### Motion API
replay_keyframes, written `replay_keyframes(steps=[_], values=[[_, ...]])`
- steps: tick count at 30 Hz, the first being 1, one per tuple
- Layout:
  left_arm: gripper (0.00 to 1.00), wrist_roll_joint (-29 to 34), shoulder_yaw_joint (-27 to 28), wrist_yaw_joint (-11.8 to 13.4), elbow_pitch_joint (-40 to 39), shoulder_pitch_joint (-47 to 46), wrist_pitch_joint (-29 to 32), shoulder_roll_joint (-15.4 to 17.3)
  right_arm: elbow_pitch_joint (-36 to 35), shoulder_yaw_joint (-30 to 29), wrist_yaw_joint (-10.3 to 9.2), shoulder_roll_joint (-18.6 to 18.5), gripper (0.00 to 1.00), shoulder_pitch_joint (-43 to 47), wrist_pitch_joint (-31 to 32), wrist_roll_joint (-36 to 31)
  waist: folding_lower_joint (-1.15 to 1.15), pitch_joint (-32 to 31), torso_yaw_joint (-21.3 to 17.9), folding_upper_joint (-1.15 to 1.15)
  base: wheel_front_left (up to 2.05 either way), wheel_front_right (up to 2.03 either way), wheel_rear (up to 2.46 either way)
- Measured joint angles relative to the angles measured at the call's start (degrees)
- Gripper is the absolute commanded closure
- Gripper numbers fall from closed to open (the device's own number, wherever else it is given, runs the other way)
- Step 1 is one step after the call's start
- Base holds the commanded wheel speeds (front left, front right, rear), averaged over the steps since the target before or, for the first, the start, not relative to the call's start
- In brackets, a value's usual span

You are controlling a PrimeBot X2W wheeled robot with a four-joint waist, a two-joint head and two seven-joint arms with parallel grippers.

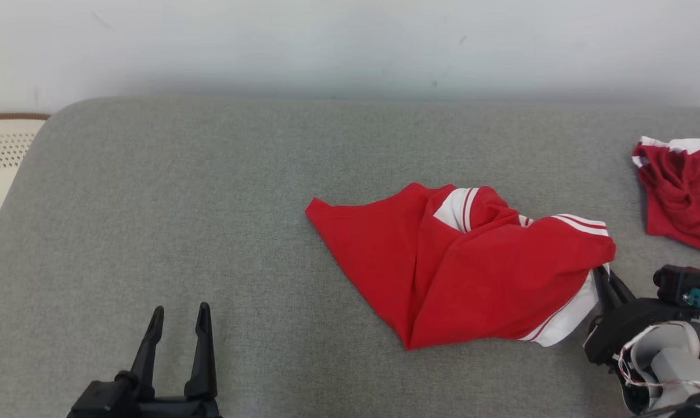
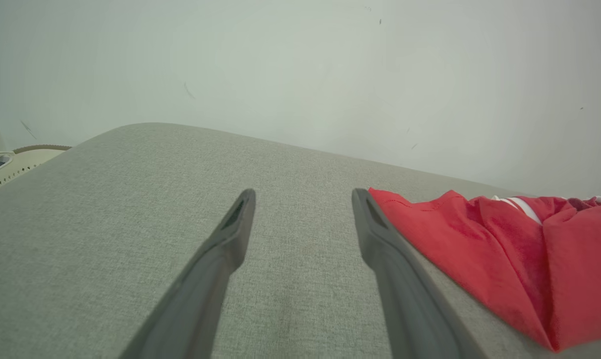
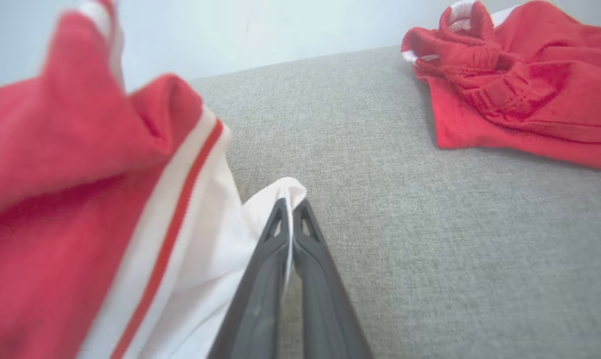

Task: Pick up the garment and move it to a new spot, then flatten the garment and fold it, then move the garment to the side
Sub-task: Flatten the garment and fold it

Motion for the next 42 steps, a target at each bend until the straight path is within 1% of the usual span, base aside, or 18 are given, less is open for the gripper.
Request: replay_keyframes(steps=[7, 11, 14, 15, 16, 17, 18, 21, 24, 25, 26, 29, 32, 35, 38, 42], values=[[0.0, -0.3, 0.1, 0.2, 0.1, 1.7, 0.0, 0.0, -9.7, -3.6, 0.0, -0.9, 1.0, 9.3, 0.1, 2.8, -0.01, -2.3, -2.4, 0.0, 0.0, 0.0, 0.0], [0.0, -0.4, 0.3, 0.3, 0.1, 2.4, 0.0, 0.0, -15.5, -7.0, 0.0, -1.6, 1.0, 15.6, 2.8, 3.5, -0.01, -3.4, -4.1, 0.0, 0.0, 0.0, 0.0], [0.0, -0.5, 0.3, 0.3, 0.0, 2.8, 0.0, 0.0, -19.5, -10.7, 0.0, -1.6, 1.0, 20.5, 5.5, 3.7, -0.01, -4.1, -5.3, 0.0, 0.0, 0.0, 0.0], [0.0, -0.6, 0.3, 0.3, 0.0, 2.9, 0.0, 0.0, -21.9, -13.5, 0.0, -1.2, 1.0, 23.6, 7.1, 3.7, -0.01, -4.5, -6.0, 0.0, 0.0, 0.0, 0.0], [0.0, -0.6, 0.3, 0.3, 0.0, 2.9, 0.0, 0.0, -22.9, -14.9, 0.0, -0.9, 1.0, 25.1, 8.0, 3.7, -0.01, -4.6, -6.3, 0.0, 0.0, 0.0, 0.0], [0.0, -0.6, 0.3, 0.3, 0.0, 2.9, 0.0, 0.0, -22.9, -14.9, 0.0, -0.9, 1.0, 25.1, 8.0, 3.7, -0.01, -4.6, -6.3, 0.0, 0.0, 0.0, 0.0], [0.0, -0.7, 0.3, 0.3, 0.0, 3.0, 0.0, 0.0, -23.8, -16.1, 0.0, -0.5, 1.0, 26.7, 9.0, 3.4, -0.01, -4.8, -6.5, 0.0, 0.0, 0.0, 0.0], [0.0, -0.8, 0.4, 0.3, 0.1, 3.0, 0.0, 0.0, -25.7, -18.6, 0.0, 1.5, 1.0, 30.3, 11.6, 1.9, -0.01, -5.1, -7.1, 0.0, 0.0, 0.0, 0.0], [0.0, -0.8, 0.3, 0.2, 0.2, 2.9, 0.0, 0.0, -27.2, -20.7, 0.0, 3.2, 1.0, 31.4, 13.5, -0.3, -0.01, -5.2, -7.4, 0.0, 0.0, 0.0, 0.0], [0.0, -0.8, 0.4, 0.2, 0.3, 2.9, 0.0, 0.0, -27.6, -21.5, 0.0, 3.7, 0.58, 31.6, 13.8, -1.3, -0.01, -5.3, -7.4, 0.0, 0.0, 0.0, 0.0], [0.0, -0.8, 0.4, 0.2, 0.3, 2.9, 0.0, 0.0, -28.0, -22.6, 0.0, 4.1, 0.0, 31.9, 13.8, -2.6, -0.01, -5.4, -7.3, 0.0, 0.0, 0.0, 0.0], [0.0, -0.8, 0.6, -0.1, 0.4, 2.9, 0.0, 0.0, -29.8, -26.0, 0.0, 5.5, 0.0, 32.6, 13.8, -5.9, -0.01, -5.6, -7.2, 0.0, 0.0, 0.0, 0.0], [0.0, -0.7, 1.1, -0.3, 0.4, 3.0, 0.0, 0.0, -32.8, -29.2, 0.0, 6.3, 0.0, 32.8, 12.7, -9.6, 0.0, -5.8, -7.2, 0.0, 0.0, 0.0, 0.0], [0.0, -0.6, 1.4, -0.3, 0.5, 3.1, 0.0, 0.0, -36.5, -31.3, 0.0, 8.2, 0.0, 33.0, 11.5, -11.9, 0.0, -5.9, -7.1, 0.0, 0.0, 0.0, 0.0], [0.0, -0.5, 1.5, -0.3, 0.4, 3.2, 0.0, 0.0, -39.4, -31.9, 0.0, 9.6, 0.0, 33.2, 10.9, -13.8, 0.0, -6.2, -6.9, 0.0, 0.0, 0.0, 0.0], [0.0, -0.4, 1.7, -0.3, 0.5, 3.6, 0.0, 0.0, -42.3, -31.3, 0.0, 11.4, 0.0, 33.2, 9.7, -15.2, 0.0, -6.7, -6.7, 0.0, 0.0, 0.0, 0.0]])
